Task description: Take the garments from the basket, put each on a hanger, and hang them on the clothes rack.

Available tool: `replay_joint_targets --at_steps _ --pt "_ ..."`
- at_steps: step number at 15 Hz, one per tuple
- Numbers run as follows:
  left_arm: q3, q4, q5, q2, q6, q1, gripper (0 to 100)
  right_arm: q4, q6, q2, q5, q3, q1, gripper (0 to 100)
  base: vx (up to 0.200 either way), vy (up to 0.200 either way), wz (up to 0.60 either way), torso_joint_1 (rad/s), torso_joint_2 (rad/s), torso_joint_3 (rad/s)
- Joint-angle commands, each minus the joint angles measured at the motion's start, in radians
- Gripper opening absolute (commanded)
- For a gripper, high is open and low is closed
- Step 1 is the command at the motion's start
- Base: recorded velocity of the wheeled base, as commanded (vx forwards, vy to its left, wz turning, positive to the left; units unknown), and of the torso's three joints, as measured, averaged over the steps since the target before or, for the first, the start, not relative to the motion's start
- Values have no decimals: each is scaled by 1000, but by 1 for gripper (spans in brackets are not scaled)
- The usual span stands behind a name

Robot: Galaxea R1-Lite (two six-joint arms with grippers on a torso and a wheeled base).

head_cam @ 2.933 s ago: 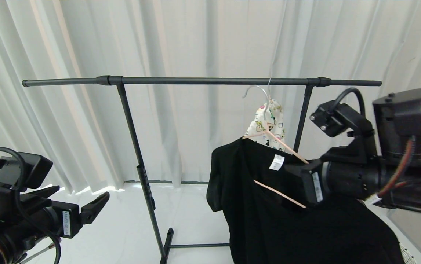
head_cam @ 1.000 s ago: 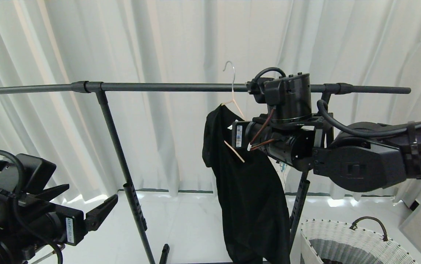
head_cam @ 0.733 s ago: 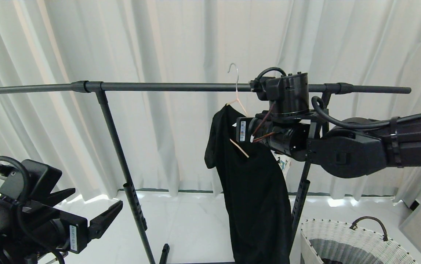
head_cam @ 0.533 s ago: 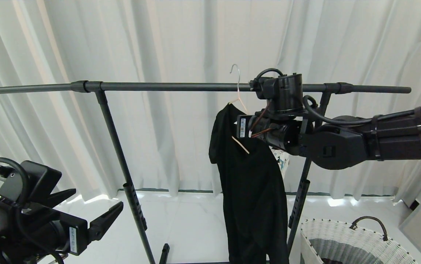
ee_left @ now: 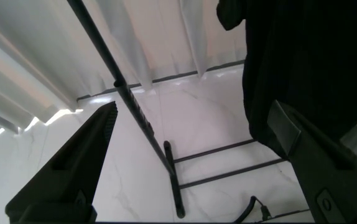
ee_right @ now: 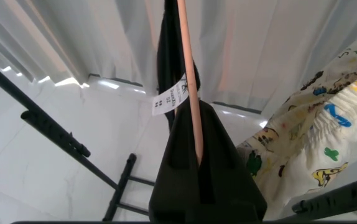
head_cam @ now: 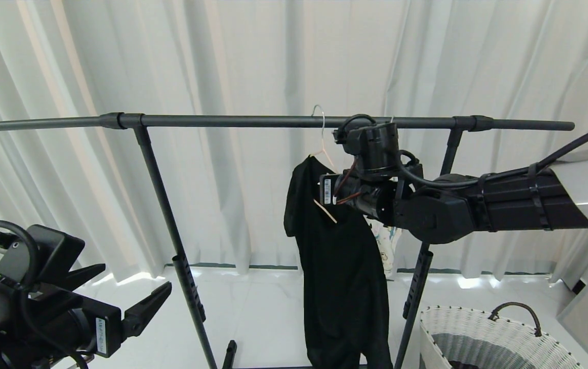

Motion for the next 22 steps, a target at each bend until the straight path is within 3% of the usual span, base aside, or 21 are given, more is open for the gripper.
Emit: replay_joint_targets --at_steps 1,14,15,22 --pt "0 -1 1 -1 0 0 100 0 1 6 0 -2 0 0 0 0 0 0 0 0" --pt "0 -1 2 -10 1 0 100 2 1 41 -2 -57 -14 0 0 0 0 0 0 0" --pt "0 -1 2 -10 1 0 100 2 1 41 -2 -57 -14 100 0 0 0 0 0 0" --pt "-1 -1 2 -10 0 9 100 -26 2 -15 -9 -54 -14 100 0 0 0 0 0 0"
